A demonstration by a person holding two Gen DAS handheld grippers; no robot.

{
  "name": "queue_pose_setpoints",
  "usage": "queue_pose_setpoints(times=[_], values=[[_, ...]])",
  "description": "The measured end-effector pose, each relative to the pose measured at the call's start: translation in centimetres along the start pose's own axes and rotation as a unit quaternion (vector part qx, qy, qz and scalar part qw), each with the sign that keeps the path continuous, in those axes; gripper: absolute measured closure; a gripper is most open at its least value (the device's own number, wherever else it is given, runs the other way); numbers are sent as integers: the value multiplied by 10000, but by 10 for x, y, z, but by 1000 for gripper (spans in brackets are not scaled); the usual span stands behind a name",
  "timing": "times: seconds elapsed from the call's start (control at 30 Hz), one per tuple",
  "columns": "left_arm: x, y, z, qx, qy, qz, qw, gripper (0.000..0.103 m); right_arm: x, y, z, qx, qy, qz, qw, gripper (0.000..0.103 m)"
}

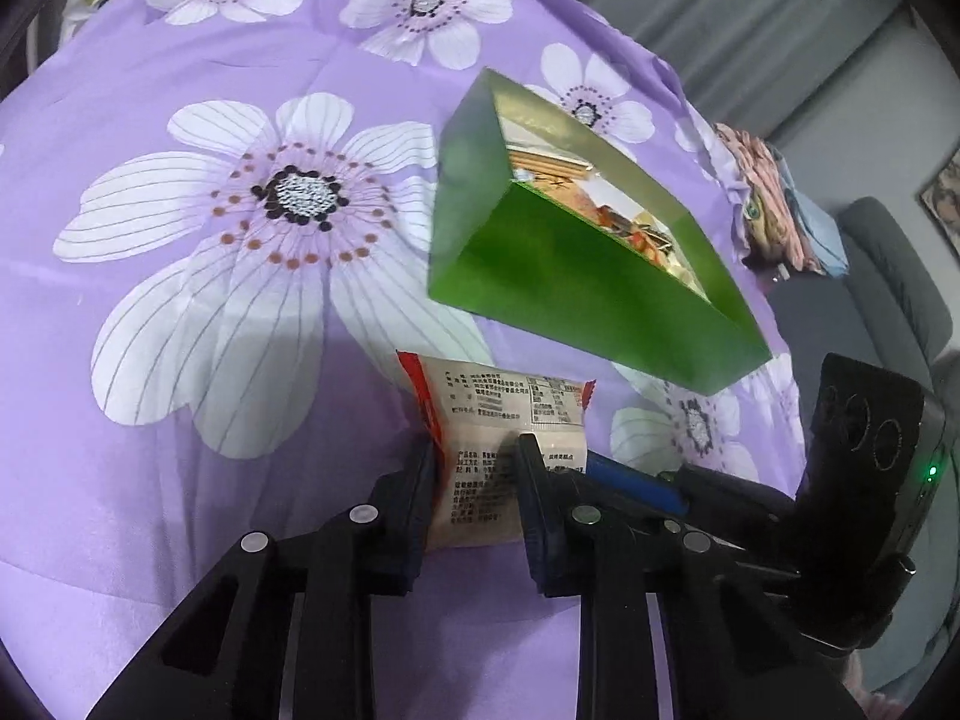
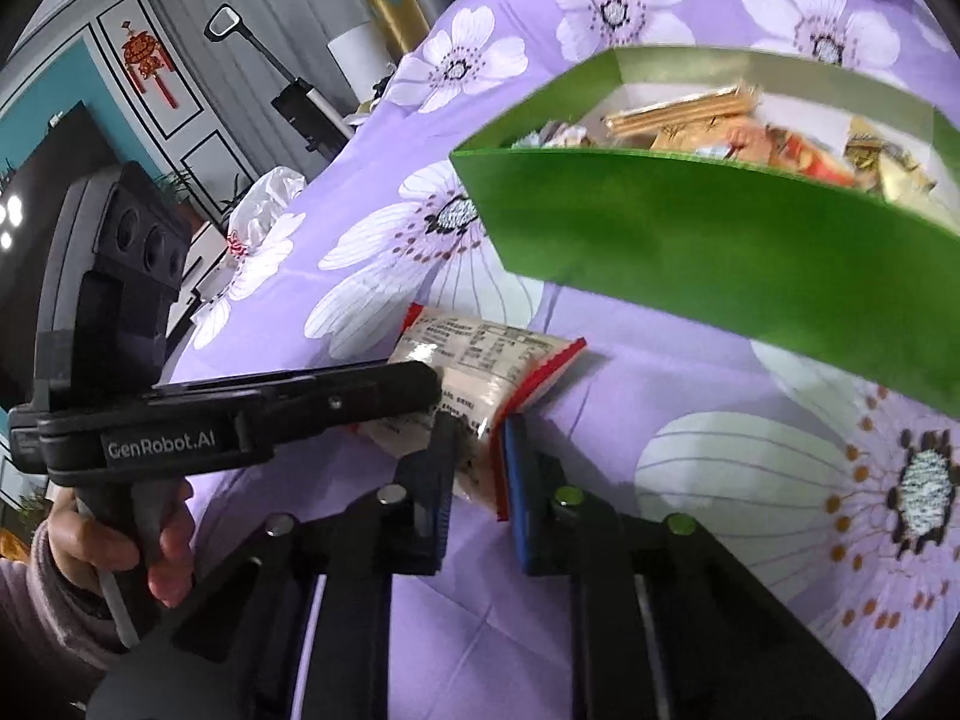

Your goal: Organize snacks

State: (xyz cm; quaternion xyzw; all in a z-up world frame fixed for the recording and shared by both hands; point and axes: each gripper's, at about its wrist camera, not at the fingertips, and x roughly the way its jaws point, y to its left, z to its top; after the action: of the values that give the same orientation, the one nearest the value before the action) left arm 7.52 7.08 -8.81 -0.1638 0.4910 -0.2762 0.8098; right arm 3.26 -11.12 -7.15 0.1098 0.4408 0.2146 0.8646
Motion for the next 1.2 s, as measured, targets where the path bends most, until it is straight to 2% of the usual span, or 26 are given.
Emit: queue_pose_setpoints(times=[0.07, 0.5, 0.9, 1.2], values=[[-2, -2, 0, -52, 11, -131, 9999, 77, -8, 0, -2, 30, -73, 17, 10000, 88], [-17, -55, 11, 532, -255, -207, 9980, 77, -57, -4, 5, -9, -637, -291, 9975, 88], [-6, -101, 62, 986, -483, -469, 9929, 77, -93, -28, 44, -32, -1189, -709, 9904, 88], [18, -115, 95, 1045, -474, -590, 9916, 77, -97, -57, 73, 44, -1327, -875, 9873, 88]])
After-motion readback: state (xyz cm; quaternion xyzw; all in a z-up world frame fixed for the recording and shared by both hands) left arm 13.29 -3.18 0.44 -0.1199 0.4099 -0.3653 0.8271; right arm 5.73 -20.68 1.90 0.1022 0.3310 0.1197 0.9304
